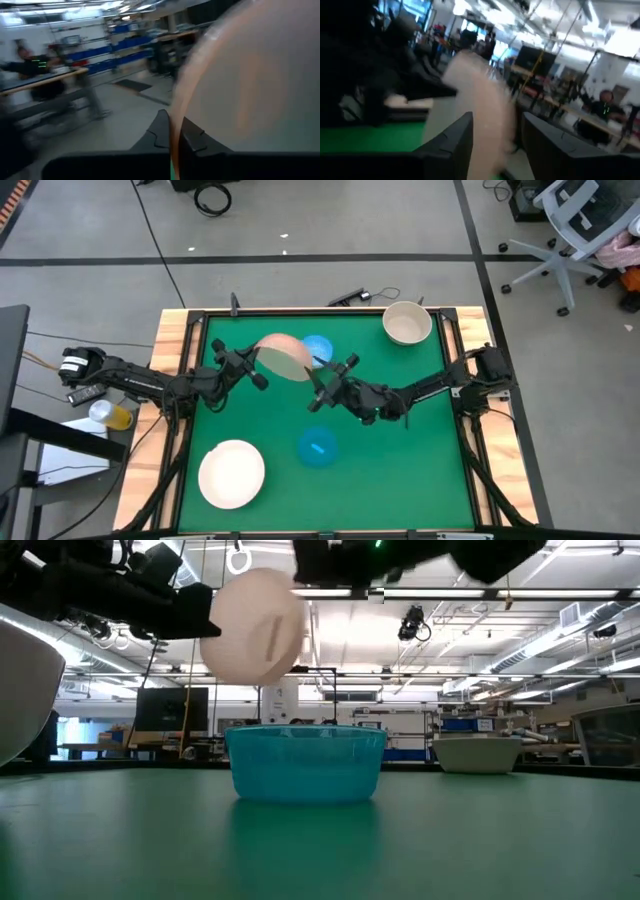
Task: Nest bowls inside each other
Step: Stack the light orange bowl on top of the white bowl
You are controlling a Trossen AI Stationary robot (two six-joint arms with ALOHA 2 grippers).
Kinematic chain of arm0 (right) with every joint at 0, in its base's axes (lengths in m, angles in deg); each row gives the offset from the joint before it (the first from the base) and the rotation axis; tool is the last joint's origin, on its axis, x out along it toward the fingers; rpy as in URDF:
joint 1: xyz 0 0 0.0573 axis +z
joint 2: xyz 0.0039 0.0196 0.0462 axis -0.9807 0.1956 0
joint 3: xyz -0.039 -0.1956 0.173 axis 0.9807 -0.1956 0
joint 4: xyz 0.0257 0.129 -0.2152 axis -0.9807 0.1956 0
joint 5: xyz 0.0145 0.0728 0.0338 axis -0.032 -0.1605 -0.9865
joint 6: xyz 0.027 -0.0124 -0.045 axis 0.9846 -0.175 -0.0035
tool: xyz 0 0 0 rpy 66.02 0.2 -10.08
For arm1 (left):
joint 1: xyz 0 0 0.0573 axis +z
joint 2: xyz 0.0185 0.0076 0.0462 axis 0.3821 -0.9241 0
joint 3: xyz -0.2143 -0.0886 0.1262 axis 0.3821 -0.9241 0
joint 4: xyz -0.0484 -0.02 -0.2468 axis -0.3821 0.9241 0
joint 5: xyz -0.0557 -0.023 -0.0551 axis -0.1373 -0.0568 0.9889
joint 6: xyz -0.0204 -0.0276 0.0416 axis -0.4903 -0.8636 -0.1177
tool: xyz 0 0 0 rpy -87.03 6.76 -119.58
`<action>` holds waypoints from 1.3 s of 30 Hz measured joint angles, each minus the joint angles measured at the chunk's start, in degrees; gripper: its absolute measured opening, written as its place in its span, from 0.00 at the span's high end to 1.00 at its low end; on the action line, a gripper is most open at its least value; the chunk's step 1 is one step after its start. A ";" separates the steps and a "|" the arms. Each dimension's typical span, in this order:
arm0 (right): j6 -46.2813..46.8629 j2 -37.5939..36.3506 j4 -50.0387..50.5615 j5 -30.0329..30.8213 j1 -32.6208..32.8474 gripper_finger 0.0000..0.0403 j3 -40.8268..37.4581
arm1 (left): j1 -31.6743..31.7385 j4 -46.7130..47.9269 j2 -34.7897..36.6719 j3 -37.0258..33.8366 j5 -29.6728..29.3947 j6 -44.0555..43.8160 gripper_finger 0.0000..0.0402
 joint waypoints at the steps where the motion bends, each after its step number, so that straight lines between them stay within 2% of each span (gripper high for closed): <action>1: -0.82 -0.88 -0.43 -1.64 0.84 0.57 0.04 | 0.37 -0.20 0.02 -0.11 -0.32 -0.27 0.99; 4: -1.12 -2.76 -0.03 -9.45 2.38 0.57 0.17 | 1.11 -1.17 0.24 -0.09 -0.33 -2.43 0.99; 7: -1.11 -5.36 5.55 -15.77 3.62 0.56 0.00 | 0.91 -0.68 0.20 -0.02 0.10 -2.13 0.99; 9: -0.50 -8.23 9.33 -16.87 4.67 0.56 0.01 | -0.20 1.31 0.75 0.42 2.32 -1.22 0.99; 10: 0.15 -9.87 11.63 -16.68 5.11 0.56 0.06 | -0.96 5.19 1.31 1.62 4.01 -0.78 0.99; 12: 1.95 -13.02 17.24 -14.61 5.98 0.56 0.09 | -2.65 19.14 2.63 5.54 7.60 -2.49 0.99; 14: 4.97 -16.19 23.94 -12.15 6.38 0.56 0.07 | -3.88 39.86 3.22 12.00 12.14 -8.59 0.99; 16: 9.02 -19.37 29.67 -11.16 6.19 0.56 0.07 | -4.74 61.55 3.13 20.13 19.03 -17.07 0.99; 18: 13.48 -21.90 34.87 -11.17 5.49 0.56 0.07 | -5.36 78.70 2.00 28.27 27.54 -24.86 0.99; 20: 17.56 -23.39 39.36 -11.26 4.51 0.56 0.06 | -6.46 91.08 1.29 34.46 36.51 -31.05 0.99; 22: 20.76 -24.22 43.04 -11.27 3.42 0.57 0.02 | -8.25 99.22 1.05 38.96 44.02 -34.90 0.99; 25: 24.44 -24.49 45.98 -11.27 1.83 0.57 0.02 | -11.79 103.52 1.05 41.91 52.29 -39.82 0.99; 28: 27.16 -23.93 48.01 -11.40 0.64 0.58 0.00 | -16.83 102.45 0.81 40.29 53.56 -45.61 0.99; 34: 30.26 -23.53 52.13 -11.45 -0.74 0.58 -0.04 | -27.39 99.66 -4.00 31.26 58.78 -55.80 0.99; 39: 32.99 -23.46 55.44 -11.28 -2.48 0.58 -0.04 | -30.48 98.53 -7.99 28.55 59.18 -61.51 0.98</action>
